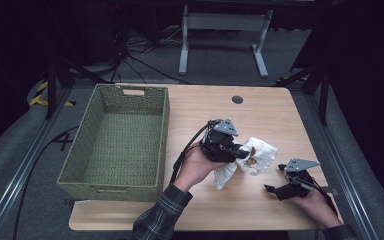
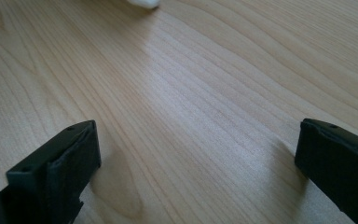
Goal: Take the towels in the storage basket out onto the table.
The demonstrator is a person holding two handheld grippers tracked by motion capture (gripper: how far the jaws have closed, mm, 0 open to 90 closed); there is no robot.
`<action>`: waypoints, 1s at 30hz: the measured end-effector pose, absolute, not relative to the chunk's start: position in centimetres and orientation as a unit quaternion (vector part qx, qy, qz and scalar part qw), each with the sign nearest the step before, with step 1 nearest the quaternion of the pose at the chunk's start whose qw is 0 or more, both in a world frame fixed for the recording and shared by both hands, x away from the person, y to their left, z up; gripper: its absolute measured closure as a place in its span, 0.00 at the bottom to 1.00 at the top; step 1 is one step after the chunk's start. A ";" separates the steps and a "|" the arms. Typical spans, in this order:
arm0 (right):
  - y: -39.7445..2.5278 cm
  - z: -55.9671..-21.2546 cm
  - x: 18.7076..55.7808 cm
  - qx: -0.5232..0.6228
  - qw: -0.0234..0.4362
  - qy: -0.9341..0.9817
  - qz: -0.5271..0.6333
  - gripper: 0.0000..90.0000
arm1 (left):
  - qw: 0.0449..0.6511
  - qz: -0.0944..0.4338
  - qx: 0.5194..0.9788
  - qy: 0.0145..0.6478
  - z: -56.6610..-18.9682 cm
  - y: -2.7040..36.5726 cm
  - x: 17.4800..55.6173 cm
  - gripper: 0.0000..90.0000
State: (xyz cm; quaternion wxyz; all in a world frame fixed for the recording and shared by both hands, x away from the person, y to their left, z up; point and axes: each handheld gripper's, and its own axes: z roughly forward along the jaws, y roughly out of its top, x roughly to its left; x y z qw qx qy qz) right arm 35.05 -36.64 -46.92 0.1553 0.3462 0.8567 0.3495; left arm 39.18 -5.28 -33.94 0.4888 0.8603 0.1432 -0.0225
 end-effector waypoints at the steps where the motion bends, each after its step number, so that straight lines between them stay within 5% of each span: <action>1: -36.6 -46.9 35.1 0.346 0.155 0.857 0.349 0.01 | 0.483 -0.028 0.863 0.144 -34.5 -5.5 39.3 0.85; 24: -36.8 -46.9 34.9 0.338 0.152 0.860 0.350 0.01 | 0.396 -0.043 0.903 0.161 -44.1 -8.8 40.7 0.82; 30: -36.8 -46.6 34.8 0.328 0.147 0.868 0.343 0.03 | 0.381 -0.040 0.909 0.165 -45.1 -9.5 40.4 0.71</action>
